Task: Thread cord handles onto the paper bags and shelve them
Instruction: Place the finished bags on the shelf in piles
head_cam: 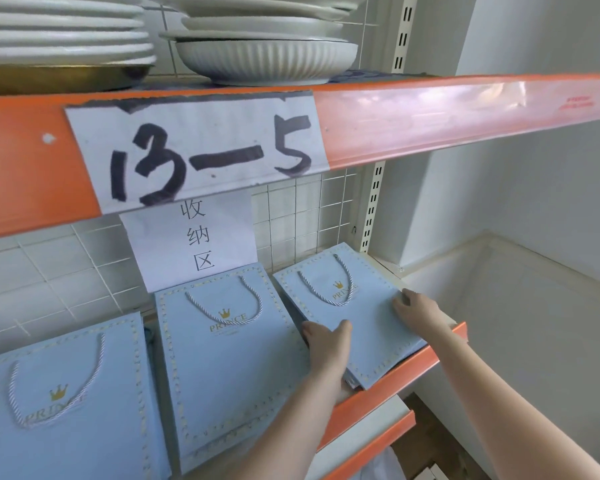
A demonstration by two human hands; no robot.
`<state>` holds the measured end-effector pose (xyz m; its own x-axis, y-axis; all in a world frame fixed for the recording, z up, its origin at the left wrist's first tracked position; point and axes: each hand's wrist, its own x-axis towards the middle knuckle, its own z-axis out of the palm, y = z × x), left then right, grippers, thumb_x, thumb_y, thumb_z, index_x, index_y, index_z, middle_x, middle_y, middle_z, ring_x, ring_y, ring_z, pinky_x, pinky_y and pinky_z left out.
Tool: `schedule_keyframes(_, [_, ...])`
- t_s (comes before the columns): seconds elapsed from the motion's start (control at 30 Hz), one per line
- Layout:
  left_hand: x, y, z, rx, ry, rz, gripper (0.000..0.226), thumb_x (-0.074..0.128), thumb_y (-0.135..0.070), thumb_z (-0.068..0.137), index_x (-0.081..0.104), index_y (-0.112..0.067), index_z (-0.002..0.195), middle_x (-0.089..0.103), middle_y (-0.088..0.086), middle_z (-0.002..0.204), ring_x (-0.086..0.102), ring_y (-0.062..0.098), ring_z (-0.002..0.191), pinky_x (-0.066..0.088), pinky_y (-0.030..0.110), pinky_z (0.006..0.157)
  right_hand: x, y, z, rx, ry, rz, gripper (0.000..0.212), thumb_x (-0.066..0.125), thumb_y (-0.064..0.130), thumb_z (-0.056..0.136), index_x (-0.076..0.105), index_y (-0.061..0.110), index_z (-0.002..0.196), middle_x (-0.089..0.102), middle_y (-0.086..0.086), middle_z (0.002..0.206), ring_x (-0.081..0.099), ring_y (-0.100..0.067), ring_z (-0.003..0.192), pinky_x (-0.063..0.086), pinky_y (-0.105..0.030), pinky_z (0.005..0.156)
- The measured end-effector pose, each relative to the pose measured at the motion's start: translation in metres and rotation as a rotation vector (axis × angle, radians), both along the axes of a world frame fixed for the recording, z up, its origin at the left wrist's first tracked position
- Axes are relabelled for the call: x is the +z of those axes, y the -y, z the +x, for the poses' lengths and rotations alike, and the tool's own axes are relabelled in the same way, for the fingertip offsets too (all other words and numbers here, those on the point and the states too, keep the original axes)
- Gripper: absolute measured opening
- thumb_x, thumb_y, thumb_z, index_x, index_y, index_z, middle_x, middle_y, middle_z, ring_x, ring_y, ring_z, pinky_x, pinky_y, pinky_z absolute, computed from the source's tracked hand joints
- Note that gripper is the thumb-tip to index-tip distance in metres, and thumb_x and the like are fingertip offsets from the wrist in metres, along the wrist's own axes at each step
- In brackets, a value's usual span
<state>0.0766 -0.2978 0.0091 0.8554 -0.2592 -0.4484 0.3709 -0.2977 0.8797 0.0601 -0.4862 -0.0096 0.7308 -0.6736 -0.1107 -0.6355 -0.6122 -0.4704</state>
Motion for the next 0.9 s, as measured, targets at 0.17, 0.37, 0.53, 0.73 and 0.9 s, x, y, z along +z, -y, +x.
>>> schedule_keyframes(0.17, [0.005, -0.003, 0.017, -0.049, -0.101, -0.069, 0.069, 0.051, -0.021, 0.092, 0.012, -0.004, 0.145, 0.028, 0.011, 0.146, 0.035, 0.024, 0.124, 0.027, 0.034, 0.102, -0.004, -0.003, 0.003, 0.037, -0.163, -0.106, 0.028, 0.036, 0.033, 0.096, 0.05, 0.01, 0.102, 0.059, -0.009, 0.105, 0.049, -0.024, 0.091, 0.037, -0.03, 0.07])
schedule_keyframes(0.37, [0.028, -0.02, 0.009, -0.112, -0.037, -0.086, 0.041, 0.05, -0.022, 0.093, 0.034, -0.006, 0.127, 0.042, 0.008, 0.119, 0.04, 0.021, 0.104, 0.029, 0.029, 0.088, 0.0, -0.016, 0.011, -0.024, 0.042, -0.14, 0.04, 0.045, 0.021, 0.093, 0.046, 0.004, 0.129, 0.042, -0.011, 0.141, 0.043, -0.03, 0.125, 0.033, -0.041, 0.104])
schedule_keyframes(0.53, [0.041, -0.085, 0.015, -0.123, 0.668, 0.238, 0.061, 0.046, -0.025, 0.096, 0.02, -0.022, 0.151, -0.004, 0.001, 0.16, -0.002, 0.018, 0.147, 0.007, 0.034, 0.117, 0.021, -0.08, 0.026, 0.205, 0.577, -0.13, 0.045, 0.052, 0.007, 0.092, 0.045, 0.001, 0.137, 0.04, -0.011, 0.146, 0.041, -0.029, 0.131, 0.03, -0.031, 0.104])
schedule_keyframes(0.73, [-0.003, -0.168, 0.049, -0.088, 0.608, 0.999, 0.07, 0.033, -0.05, 0.097, 0.006, -0.017, 0.152, -0.008, 0.018, 0.158, -0.005, 0.039, 0.144, 0.003, 0.051, 0.115, 0.009, -0.186, 0.045, 0.638, 0.368, -0.119, 0.058, 0.044, 0.036, 0.097, 0.021, 0.025, 0.15, 0.007, 0.003, 0.159, 0.009, -0.02, 0.146, 0.014, -0.041, 0.117])
schedule_keyframes(0.9, [-0.042, -0.168, 0.028, -0.159, 0.611, 1.056, 0.09, -0.004, -0.066, 0.08, 0.002, -0.012, 0.152, -0.006, 0.022, 0.157, -0.006, 0.034, 0.146, 0.001, 0.047, 0.116, -0.026, -0.218, 0.037, 0.674, -0.033, -0.293, 0.071, 0.012, 0.067, 0.084, 0.006, 0.041, 0.149, -0.001, 0.006, 0.16, -0.006, -0.019, 0.147, 0.005, -0.046, 0.116])
